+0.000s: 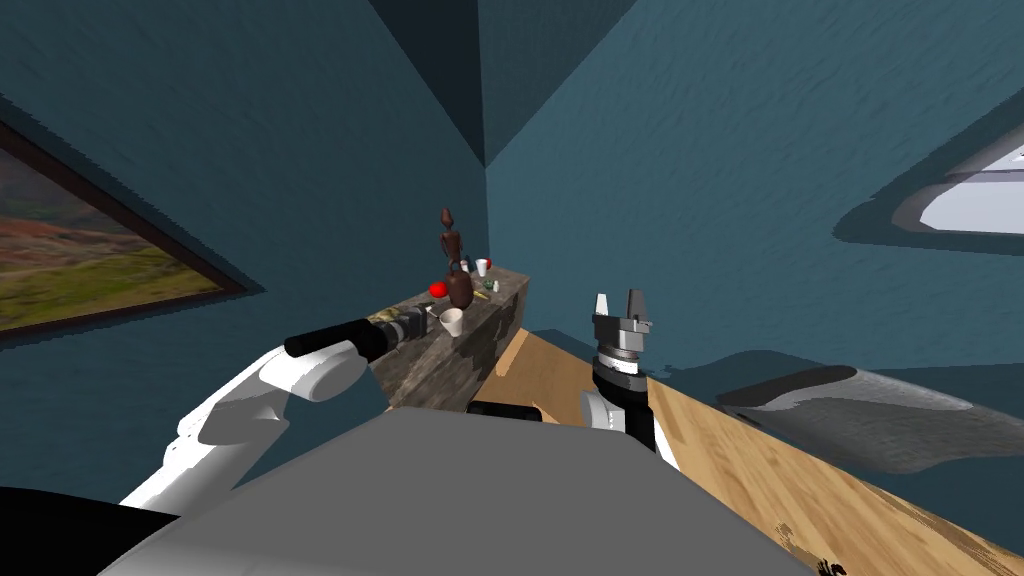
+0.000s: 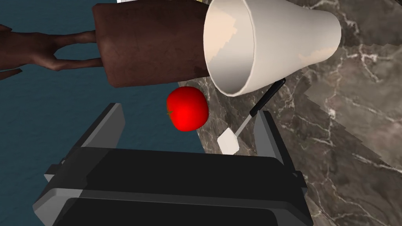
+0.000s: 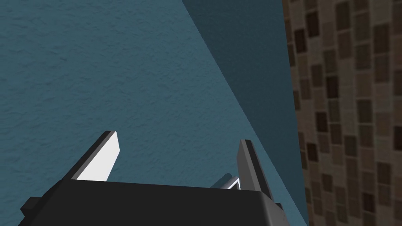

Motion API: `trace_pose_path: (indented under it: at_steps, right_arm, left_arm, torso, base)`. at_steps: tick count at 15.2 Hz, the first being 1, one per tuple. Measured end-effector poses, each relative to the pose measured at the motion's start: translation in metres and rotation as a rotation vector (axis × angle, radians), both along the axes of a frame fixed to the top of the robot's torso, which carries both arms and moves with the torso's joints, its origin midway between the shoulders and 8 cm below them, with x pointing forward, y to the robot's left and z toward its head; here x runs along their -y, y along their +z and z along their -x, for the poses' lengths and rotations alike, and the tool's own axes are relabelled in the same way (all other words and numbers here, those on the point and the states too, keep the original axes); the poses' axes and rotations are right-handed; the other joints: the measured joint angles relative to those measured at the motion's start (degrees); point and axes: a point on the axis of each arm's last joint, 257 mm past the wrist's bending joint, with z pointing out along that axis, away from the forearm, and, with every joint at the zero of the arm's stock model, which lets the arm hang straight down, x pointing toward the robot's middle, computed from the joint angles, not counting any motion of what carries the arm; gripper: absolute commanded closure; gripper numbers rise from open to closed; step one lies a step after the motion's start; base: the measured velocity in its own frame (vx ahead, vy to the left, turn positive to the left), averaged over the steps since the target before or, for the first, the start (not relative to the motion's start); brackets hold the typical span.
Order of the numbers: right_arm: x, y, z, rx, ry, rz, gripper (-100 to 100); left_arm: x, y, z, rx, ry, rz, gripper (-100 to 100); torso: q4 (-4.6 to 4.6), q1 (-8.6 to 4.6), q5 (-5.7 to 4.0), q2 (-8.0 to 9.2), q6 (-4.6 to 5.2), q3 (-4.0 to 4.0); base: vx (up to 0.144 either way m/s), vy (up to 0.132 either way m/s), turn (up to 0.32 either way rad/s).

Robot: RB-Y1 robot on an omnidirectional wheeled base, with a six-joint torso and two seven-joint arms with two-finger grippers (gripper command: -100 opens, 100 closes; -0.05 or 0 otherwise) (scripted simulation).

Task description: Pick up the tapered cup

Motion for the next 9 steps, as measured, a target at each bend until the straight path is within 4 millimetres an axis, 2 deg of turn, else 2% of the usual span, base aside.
trace_pose_path:
  at_steps: [9]
  right_arm:
    - [0.000,0.000,0.000,0.000,0.000,0.000,0]
  left_arm:
    - [-0.012,-0.027,0.023,-0.178,0.018,0.006,-100]
  torso:
    - [-0.03,-0.01,0.00,-0.11,0.01,-0.07]
  base:
    - [0.083,-0.042,0.032]
